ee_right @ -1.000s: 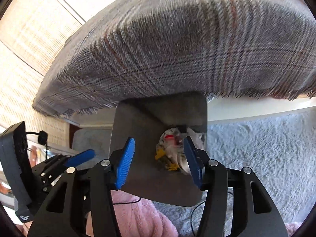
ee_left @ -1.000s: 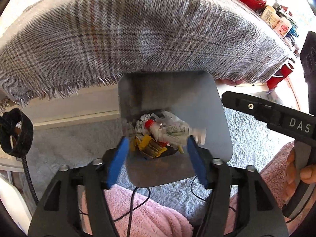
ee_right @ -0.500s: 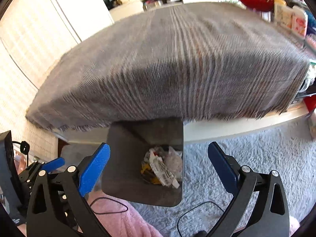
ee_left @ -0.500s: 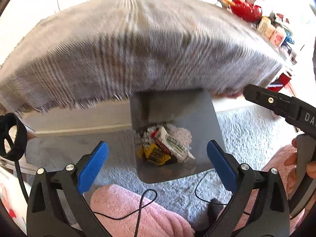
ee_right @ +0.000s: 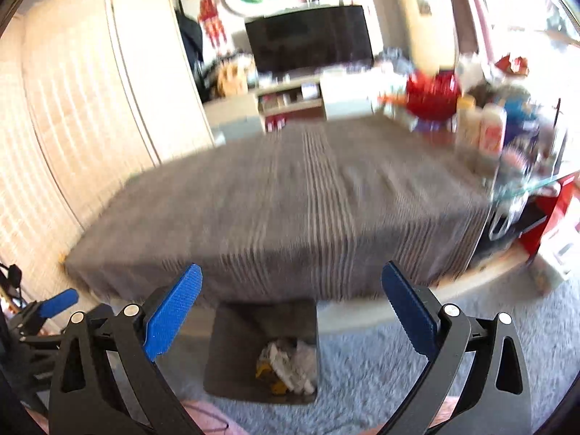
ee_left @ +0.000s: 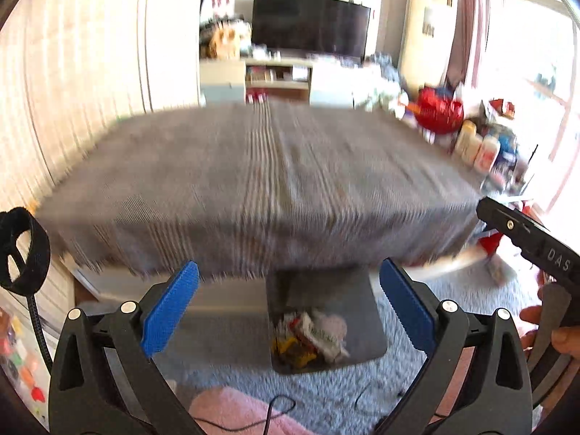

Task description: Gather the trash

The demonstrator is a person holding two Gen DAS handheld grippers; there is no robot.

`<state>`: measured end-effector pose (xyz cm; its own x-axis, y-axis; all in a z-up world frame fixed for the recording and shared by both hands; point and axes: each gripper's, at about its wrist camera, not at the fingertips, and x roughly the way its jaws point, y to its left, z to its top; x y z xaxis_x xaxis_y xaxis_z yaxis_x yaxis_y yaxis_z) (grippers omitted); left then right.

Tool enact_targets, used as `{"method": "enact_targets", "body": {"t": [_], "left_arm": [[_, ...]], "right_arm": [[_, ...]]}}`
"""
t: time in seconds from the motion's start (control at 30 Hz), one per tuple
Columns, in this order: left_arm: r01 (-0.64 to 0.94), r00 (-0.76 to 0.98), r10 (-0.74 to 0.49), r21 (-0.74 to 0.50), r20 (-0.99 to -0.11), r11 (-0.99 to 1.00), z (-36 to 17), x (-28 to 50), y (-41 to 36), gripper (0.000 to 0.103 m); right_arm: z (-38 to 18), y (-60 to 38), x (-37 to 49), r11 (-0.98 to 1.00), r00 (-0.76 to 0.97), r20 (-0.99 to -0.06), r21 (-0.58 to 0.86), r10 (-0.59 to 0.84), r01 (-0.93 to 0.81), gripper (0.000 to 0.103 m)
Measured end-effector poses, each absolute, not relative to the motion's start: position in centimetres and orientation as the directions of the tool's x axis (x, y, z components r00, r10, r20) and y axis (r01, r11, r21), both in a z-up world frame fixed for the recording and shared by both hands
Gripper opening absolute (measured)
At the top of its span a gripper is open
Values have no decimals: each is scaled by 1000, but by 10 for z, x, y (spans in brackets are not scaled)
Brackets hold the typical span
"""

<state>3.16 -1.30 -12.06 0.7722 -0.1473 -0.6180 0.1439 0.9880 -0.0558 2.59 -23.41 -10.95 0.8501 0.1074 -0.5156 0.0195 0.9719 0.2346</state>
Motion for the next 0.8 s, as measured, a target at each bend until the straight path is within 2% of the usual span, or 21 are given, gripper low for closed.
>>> {"method": "enact_targets", "body": {"t": [0.2,0.43,0.8], "left_arm": [[116,856,-126,-52,-501,992,-64,3,-3,95],[95,912,-100,-33,-398,995,-25,-25,3,95],[69,960,-59,23,-275,997,2,-55,1,95]], "right_arm": [[-66,-230,-3,975,911,-400,221,102,-12,100],[-23,-226,-41,979,959,-269,202,86,-31,100],[5,-223,-72,990,985,-169,140,30,-6,100]]}}
